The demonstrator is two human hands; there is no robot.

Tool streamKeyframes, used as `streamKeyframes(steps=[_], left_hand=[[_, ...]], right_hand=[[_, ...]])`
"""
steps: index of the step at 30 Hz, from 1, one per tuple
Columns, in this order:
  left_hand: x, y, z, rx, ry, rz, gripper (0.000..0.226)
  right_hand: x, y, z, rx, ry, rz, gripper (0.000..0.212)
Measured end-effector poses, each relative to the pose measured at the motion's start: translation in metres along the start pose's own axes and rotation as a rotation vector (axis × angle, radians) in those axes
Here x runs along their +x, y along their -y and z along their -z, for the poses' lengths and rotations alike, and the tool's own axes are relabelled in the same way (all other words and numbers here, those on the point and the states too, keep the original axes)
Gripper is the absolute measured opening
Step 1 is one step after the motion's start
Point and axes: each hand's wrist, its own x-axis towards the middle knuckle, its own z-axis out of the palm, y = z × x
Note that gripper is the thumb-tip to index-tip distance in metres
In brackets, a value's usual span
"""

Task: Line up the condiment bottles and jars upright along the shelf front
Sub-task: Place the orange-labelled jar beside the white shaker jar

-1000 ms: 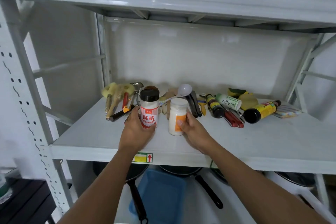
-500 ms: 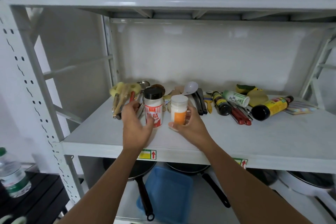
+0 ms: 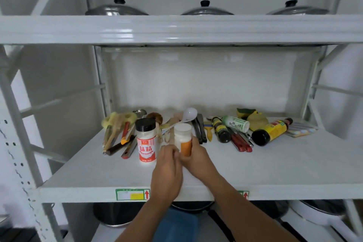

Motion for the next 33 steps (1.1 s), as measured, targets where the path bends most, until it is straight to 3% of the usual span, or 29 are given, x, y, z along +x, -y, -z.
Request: streamKeyframes(steps=[7,12,20,24,33], left_hand=[[0.007,0.007,-0.009,-0.012,0.043,0.196,0.039],[0.005,0.014,-0.005,-0.064,0.041,0.217,0.043],[0.006,0.012,-0.004,-0.245,-0.136,0.271,0.035],[0.009,0.015,0.002,-0.402,-0.051,0.400,0.048],[0.009,0.007,0.007,-0.487,0.017,0.423,0.060]], right_hand=[[0.003,-0.010,0.013,0.107,0.068,-0.021,0.073],[-0.001,-0.010,0.011,0.161,0.056,-0.020,0.055],[0.003,-0.013,0.008,0.208,0.027,-0.032,0.060],[0.004,-0.015,0.009,0.212,0.048,-0.044,0.066],[0.000,-0.012,0.009,0.208,0.068,-0.034,0.064]])
